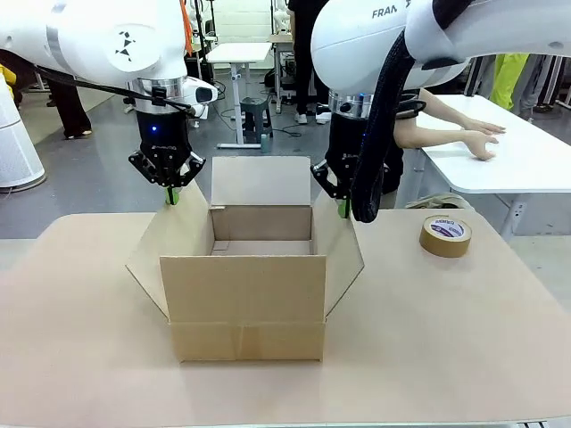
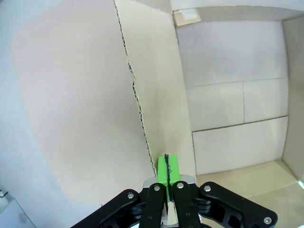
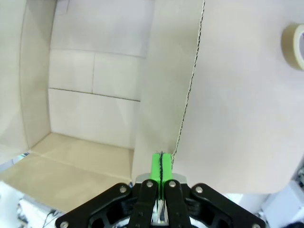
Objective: Wrap the clocks to prevent damage.
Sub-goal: Open the side flaps of the Package Box.
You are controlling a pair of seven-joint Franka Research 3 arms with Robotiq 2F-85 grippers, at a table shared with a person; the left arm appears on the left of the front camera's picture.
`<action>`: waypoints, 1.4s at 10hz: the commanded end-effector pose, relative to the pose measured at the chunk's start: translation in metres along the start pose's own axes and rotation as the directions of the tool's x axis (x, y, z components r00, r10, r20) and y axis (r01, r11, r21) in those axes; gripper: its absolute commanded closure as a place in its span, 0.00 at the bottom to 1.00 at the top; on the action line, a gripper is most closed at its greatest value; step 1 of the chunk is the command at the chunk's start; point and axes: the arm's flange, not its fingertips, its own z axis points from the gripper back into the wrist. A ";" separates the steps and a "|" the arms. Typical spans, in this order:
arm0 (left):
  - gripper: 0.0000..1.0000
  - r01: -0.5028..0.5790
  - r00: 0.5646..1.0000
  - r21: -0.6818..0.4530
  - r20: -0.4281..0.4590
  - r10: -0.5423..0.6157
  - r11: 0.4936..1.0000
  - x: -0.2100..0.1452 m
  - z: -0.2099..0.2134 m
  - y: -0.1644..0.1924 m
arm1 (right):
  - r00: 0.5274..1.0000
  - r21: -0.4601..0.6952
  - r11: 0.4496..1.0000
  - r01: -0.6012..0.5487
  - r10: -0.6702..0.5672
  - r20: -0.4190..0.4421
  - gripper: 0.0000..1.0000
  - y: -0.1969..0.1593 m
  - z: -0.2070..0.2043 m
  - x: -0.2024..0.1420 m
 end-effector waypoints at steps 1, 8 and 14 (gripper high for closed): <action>1.00 -0.052 0.998 -0.007 -0.034 0.052 0.999 0.001 -0.019 0.009 | 1.000 0.020 1.000 0.010 -0.010 -0.015 0.99 -0.010 -0.024 -0.003; 1.00 -0.090 0.992 -0.024 -0.093 0.087 0.996 0.002 -0.070 0.028 | 0.991 -0.068 0.992 0.102 -0.096 0.090 0.99 -0.031 -0.087 -0.005; 1.00 -0.112 0.992 -0.016 -0.062 0.111 0.994 0.006 -0.099 0.035 | 0.985 -0.082 0.988 0.129 -0.118 0.128 0.99 -0.033 -0.108 0.004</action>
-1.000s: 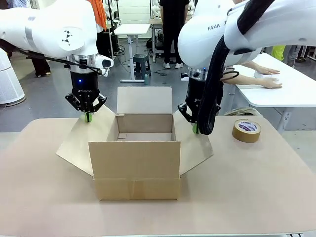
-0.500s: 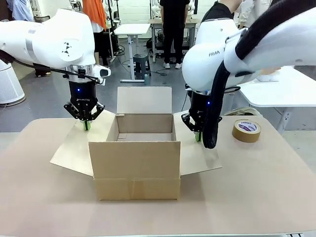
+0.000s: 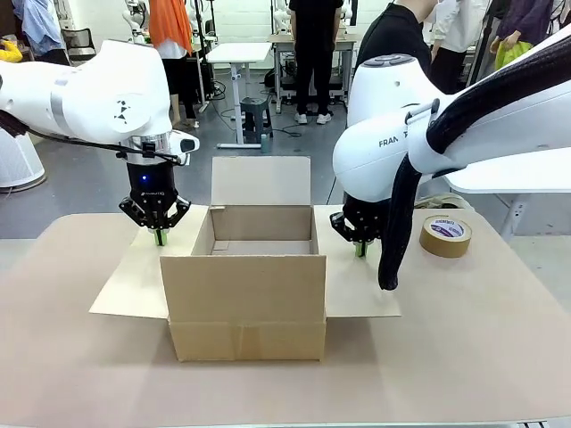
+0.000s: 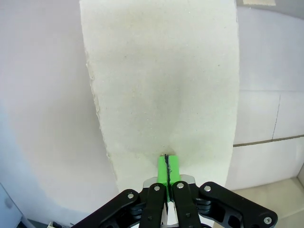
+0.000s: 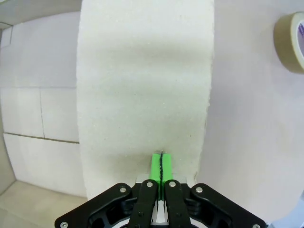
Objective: Wrap the clocks to prevent damage.
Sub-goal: Open the side flaps of the Package Box.
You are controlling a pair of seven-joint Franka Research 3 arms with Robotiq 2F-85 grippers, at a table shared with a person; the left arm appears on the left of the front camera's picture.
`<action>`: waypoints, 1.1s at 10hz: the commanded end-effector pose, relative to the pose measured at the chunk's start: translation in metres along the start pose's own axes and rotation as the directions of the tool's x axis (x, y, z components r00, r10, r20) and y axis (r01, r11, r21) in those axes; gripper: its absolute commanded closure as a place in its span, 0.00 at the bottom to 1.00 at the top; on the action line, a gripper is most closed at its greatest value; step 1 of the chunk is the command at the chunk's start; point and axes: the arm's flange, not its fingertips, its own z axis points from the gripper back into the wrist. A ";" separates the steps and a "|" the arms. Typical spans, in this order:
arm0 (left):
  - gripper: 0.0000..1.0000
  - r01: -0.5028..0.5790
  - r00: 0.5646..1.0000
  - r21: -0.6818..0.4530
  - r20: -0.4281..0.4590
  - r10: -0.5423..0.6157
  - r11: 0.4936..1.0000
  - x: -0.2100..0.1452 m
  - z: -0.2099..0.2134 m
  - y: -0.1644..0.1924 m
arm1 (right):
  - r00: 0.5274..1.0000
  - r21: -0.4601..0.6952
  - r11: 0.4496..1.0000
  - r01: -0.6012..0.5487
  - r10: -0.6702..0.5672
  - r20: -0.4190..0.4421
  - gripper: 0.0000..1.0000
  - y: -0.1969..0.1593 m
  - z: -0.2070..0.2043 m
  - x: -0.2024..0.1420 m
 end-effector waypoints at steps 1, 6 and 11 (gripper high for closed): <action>1.00 -0.028 0.999 -0.001 0.025 0.028 1.000 0.001 -0.008 0.003 | 0.999 -0.011 0.999 0.034 -0.034 -0.001 0.99 0.000 -0.010 0.003; 1.00 -0.038 0.999 -0.036 0.002 0.038 0.999 0.005 -0.020 0.006 | 0.999 0.005 0.999 0.045 -0.045 -0.008 0.99 -0.001 -0.014 0.006; 1.00 -0.019 1.000 -0.018 -0.009 0.019 1.000 0.007 -0.015 0.004 | 1.000 -0.003 1.000 0.016 -0.016 -0.024 0.99 -0.002 -0.012 0.002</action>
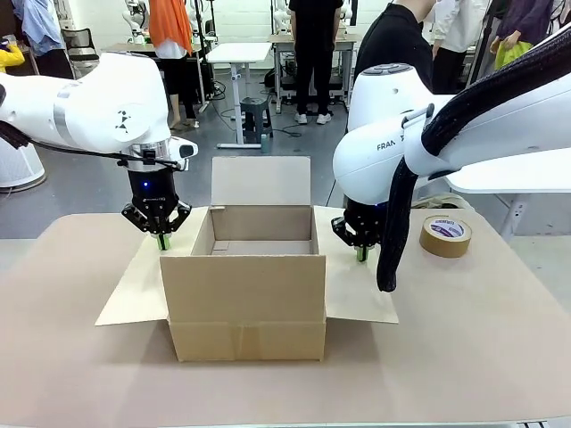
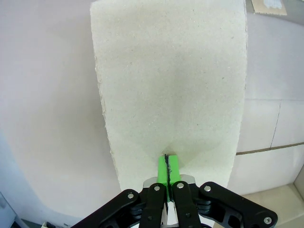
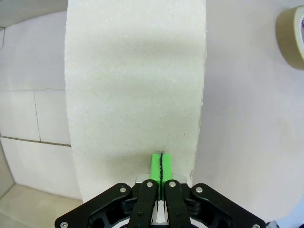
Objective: Wrap the clocks to prevent damage.
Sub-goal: Open the side flaps of the Package Box, then once the human has placed the objects inside and stepped back, release both hands from the side flaps of the Package Box.
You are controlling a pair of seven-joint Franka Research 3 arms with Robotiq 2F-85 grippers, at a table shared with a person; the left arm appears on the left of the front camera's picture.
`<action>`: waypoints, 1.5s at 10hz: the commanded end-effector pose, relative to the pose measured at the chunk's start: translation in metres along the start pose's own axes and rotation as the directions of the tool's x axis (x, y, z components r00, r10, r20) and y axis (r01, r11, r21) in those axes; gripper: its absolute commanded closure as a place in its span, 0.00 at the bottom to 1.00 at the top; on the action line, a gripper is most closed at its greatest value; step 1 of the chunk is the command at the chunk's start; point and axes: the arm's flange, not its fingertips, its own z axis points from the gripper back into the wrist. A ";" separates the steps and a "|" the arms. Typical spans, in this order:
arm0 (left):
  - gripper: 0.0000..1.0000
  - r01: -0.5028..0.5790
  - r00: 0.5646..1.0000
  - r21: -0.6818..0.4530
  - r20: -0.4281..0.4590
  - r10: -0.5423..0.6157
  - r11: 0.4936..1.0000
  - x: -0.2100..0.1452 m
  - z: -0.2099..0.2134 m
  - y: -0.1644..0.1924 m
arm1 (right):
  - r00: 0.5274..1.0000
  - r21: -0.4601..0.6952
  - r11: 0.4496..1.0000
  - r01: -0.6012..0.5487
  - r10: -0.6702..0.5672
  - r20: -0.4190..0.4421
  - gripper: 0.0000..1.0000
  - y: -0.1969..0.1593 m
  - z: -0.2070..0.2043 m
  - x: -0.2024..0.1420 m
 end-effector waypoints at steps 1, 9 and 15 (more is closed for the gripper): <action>1.00 0.003 1.000 0.011 -0.006 -0.003 1.000 -0.001 -0.001 0.001 | 1.000 -0.002 1.000 0.000 0.000 -0.003 0.99 0.000 -0.002 -0.001; 1.00 0.003 1.000 0.011 -0.006 -0.003 1.000 -0.001 -0.001 0.001 | 1.000 -0.002 1.000 0.000 0.000 -0.003 0.99 0.000 -0.002 -0.001; 1.00 0.003 1.000 0.011 -0.006 -0.003 1.000 -0.001 -0.001 0.001 | 1.000 -0.002 1.000 0.000 0.000 -0.003 0.99 0.000 -0.002 -0.001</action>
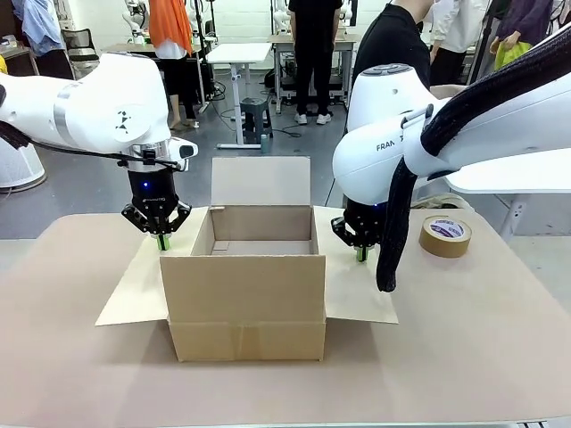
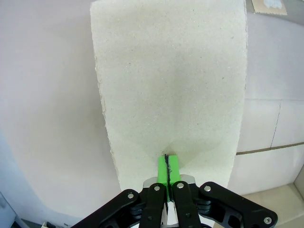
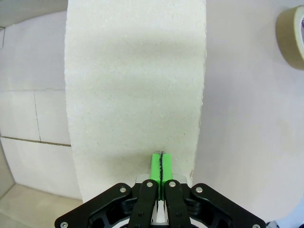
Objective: Wrap the clocks to prevent damage.
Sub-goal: Once the human has placed the objects inside and stepped back, release both hands from the side flaps of the Package Box.
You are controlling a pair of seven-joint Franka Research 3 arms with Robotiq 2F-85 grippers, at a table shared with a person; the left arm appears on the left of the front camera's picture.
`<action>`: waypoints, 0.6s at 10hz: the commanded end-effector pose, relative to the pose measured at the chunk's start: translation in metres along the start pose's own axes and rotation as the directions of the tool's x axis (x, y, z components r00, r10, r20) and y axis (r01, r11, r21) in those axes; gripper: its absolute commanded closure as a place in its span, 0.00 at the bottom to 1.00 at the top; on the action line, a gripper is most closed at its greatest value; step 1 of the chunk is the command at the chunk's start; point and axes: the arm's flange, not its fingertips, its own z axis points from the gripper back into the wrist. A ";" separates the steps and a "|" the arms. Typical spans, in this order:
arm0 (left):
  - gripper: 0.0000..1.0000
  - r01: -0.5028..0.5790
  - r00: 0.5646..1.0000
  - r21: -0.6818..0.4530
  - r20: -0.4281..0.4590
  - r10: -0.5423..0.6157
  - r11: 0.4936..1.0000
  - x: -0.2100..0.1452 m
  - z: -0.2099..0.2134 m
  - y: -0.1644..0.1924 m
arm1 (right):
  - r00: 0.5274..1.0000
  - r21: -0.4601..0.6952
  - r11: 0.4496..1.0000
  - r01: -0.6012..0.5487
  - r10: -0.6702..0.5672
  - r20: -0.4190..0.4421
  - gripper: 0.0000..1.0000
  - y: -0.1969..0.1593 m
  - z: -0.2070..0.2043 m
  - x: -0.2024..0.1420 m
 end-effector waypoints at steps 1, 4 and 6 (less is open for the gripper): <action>1.00 0.003 1.000 0.010 -0.005 -0.003 1.000 -0.001 -0.001 0.001 | 1.000 -0.002 1.000 0.000 0.000 -0.003 0.99 0.000 -0.002 -0.001; 1.00 0.003 1.000 0.010 -0.005 -0.003 1.000 -0.001 -0.001 0.001 | 1.000 -0.002 1.000 0.000 0.000 -0.003 0.99 0.000 -0.002 -0.001; 1.00 0.003 1.000 0.010 -0.005 -0.003 1.000 -0.001 -0.001 0.001 | 1.000 -0.002 1.000 0.000 0.000 -0.003 0.99 0.000 -0.002 -0.001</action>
